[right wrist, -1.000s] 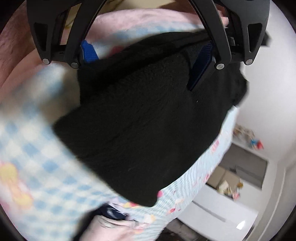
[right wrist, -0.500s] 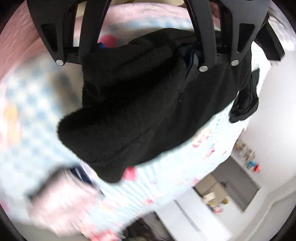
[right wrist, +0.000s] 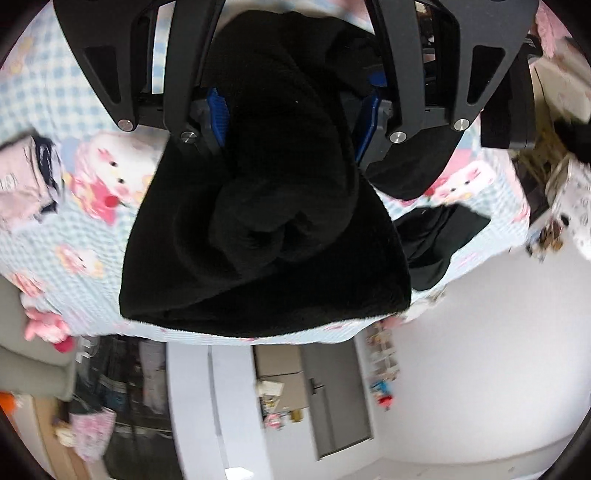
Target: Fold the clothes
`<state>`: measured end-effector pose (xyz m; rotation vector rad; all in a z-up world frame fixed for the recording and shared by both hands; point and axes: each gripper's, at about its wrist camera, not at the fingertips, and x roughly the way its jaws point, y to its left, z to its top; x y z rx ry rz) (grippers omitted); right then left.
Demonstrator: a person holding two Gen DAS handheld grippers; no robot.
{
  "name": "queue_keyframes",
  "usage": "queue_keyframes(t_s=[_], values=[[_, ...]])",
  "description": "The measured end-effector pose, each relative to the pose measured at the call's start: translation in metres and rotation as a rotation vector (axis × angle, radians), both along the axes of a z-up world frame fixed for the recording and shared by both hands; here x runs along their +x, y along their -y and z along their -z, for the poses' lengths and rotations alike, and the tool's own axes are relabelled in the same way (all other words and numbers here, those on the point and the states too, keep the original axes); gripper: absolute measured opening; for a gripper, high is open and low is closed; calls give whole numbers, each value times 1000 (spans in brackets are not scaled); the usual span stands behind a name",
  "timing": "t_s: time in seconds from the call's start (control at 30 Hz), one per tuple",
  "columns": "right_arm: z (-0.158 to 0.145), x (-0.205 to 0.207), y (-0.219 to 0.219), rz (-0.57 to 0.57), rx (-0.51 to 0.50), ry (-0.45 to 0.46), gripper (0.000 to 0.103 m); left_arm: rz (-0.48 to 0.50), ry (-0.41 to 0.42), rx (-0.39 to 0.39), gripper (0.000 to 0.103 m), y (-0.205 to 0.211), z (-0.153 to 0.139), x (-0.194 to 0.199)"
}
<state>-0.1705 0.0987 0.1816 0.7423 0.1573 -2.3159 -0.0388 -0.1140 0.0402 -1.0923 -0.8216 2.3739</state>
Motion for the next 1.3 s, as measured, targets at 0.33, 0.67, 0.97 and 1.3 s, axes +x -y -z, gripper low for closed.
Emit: queue_keyframes(t_s=[0.33,0.67,0.97,1.3], values=[[7,20,26,-126,79,-21,58,-76,-19,240,60,39,-8,28],[25,29,35,-202,148,-18,58,-125,-160,307,84,95,-76,25],[43,17,71,-242,147,49,58,45,43,65,80,63,-77,-47],[41,21,43,-204,179,40,61,93,10,14,51,13,-68,-50]])
